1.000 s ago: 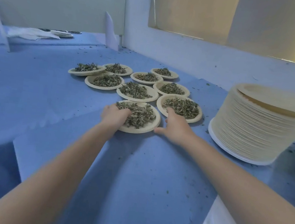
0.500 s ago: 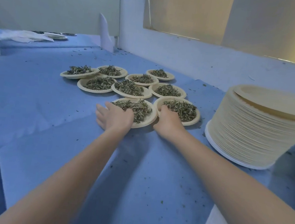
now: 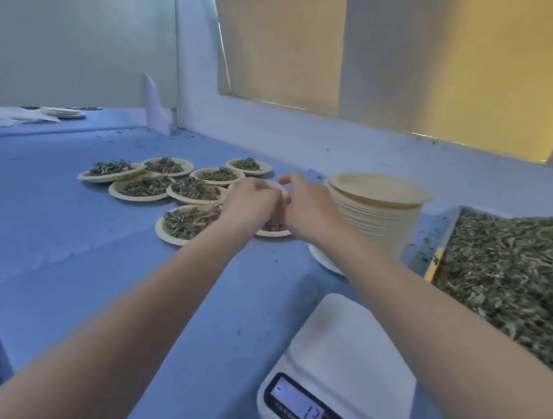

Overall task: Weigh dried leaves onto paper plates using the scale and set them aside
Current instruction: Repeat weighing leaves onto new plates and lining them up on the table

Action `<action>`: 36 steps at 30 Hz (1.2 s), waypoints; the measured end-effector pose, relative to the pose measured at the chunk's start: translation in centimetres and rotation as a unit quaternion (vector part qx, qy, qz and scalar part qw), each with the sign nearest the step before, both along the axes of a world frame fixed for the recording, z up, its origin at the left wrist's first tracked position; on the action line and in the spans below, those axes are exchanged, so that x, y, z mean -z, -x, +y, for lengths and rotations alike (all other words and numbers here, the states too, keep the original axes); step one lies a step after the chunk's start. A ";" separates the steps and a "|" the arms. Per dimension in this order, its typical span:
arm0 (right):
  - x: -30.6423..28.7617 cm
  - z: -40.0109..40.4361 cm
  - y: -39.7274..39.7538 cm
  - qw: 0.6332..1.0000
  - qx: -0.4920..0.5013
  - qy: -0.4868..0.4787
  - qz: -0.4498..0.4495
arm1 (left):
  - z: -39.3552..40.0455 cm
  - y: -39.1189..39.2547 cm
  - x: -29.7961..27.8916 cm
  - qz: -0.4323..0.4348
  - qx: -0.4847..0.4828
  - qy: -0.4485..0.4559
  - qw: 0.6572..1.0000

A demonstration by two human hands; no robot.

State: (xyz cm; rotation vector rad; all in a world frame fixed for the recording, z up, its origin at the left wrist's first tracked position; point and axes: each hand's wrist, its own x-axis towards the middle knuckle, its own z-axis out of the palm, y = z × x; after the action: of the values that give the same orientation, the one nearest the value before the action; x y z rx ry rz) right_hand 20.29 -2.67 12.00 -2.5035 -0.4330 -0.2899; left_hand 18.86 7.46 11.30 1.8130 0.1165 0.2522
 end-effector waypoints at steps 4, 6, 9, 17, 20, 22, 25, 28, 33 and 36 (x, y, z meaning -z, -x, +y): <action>-2.4 -6.1 0.4 0.997 0.051 -0.034 -0.036 | -5.9 -0.7 -2.4 -0.030 0.050 -0.063 0.996; -2.8 -9.3 0.0 0.993 0.092 -0.044 -0.053 | -8.2 -2.0 -2.7 -0.034 0.043 -0.096 0.994; -2.8 -13.5 -1.5 0.985 0.154 -0.042 -0.059 | -10.4 -4.3 -2.6 -0.017 0.008 -0.160 0.987; -1.0 -17.8 -4.4 0.965 0.217 -0.108 0.103 | -12.2 -7.5 -0.8 0.064 -0.007 -0.165 0.984; -0.3 -17.4 -4.5 0.964 0.189 -0.167 0.082 | -12.6 -7.5 -0.5 0.050 0.002 -0.166 0.985; -0.4 -17.1 -4.2 0.965 0.189 -0.172 0.053 | -12.6 -7.3 -0.8 0.031 -0.001 -0.168 0.985; -1.4 -16.9 -3.4 0.964 0.197 -0.175 0.025 | -12.4 -6.6 -1.9 -0.003 -0.015 -0.146 0.989; -2.5 -16.5 -1.8 0.960 0.188 -0.205 -0.026 | -12.1 -5.1 -3.0 -0.029 -0.016 -0.100 0.994; -3.6 -15.3 2.8 0.957 0.186 -0.210 -0.070 | -11.2 -0.1 -3.8 -0.020 -0.012 -0.036 0.999; -2.6 -14.7 6.3 0.956 0.171 -0.224 -0.080 | -10.3 3.8 -2.7 -0.024 -0.006 -0.020 0.999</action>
State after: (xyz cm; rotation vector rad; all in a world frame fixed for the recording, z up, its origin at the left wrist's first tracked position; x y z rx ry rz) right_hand 14.01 -17.39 14.65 -2.1012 0.0155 -0.6514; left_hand 15.04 -2.88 14.01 1.8450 0.0895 0.3088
